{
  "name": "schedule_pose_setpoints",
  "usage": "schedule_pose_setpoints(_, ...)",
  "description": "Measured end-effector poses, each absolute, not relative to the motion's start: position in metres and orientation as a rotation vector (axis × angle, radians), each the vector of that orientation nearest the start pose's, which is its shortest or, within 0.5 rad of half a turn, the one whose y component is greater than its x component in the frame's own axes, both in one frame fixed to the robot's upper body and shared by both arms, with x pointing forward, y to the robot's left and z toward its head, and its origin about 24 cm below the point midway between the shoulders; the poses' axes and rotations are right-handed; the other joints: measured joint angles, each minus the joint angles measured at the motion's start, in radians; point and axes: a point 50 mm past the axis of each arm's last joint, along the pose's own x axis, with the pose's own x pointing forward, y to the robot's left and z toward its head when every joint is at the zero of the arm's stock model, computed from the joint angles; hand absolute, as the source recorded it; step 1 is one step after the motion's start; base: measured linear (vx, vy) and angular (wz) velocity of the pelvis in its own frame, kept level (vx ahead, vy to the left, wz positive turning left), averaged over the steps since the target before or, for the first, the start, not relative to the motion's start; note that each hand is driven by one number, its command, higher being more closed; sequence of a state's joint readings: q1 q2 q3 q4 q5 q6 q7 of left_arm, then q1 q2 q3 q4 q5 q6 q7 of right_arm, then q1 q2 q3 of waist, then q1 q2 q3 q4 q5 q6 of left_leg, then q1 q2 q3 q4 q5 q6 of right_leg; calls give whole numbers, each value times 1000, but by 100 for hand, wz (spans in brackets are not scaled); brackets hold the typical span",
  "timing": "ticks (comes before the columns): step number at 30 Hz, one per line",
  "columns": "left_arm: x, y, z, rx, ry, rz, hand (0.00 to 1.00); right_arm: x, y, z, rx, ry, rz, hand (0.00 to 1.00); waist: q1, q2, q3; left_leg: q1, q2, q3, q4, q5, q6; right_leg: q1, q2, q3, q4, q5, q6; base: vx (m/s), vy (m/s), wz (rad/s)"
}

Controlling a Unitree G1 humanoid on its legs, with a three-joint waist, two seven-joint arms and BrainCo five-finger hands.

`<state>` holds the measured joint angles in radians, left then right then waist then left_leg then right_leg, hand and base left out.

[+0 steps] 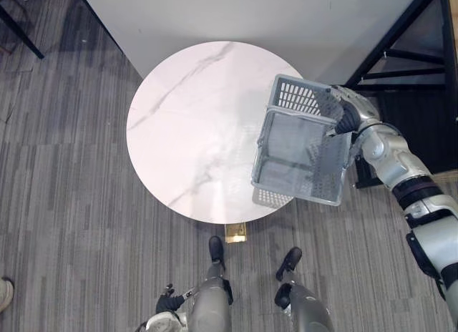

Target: Pick vegetable in the basket

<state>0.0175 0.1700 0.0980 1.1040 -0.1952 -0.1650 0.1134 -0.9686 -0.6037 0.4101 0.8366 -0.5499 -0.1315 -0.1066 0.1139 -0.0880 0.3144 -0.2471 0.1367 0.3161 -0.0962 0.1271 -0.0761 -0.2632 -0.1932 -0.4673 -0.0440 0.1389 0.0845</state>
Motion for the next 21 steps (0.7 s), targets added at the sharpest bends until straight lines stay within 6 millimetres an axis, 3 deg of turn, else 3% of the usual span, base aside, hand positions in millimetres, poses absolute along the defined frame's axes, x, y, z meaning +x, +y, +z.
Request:
schedule_pose_setpoints(10, 123, 234, -145, 11, 918, 393, 0, 398, -211, 180, -1322, -222, -5, 0, 0, 6, 18, -9, -5, -2, 0, 0, 0, -11, -3, 5, -1, 2, 3, 33, 7, -1)
schedule_pose_setpoints(11, 123, 234, -145, 11, 918, 393, 0, 398, -211, 179, -1320, -219, -5, 100, 0, 6, 18, -9, -5, -2, 0, 0, 0, -11, -3, 5, -1, 2, 3, 51, 4, -1)
schedule_pose_setpoints(21, 126, 233, -144, 22, 912, 389, 0, 400, -213, 177, -1318, -206, -18, 100, 1, 11, 21, -13, -3, -6, -1, 0, 0, -12, -2, 5, -3, 2, 3, 15, 3, 0)
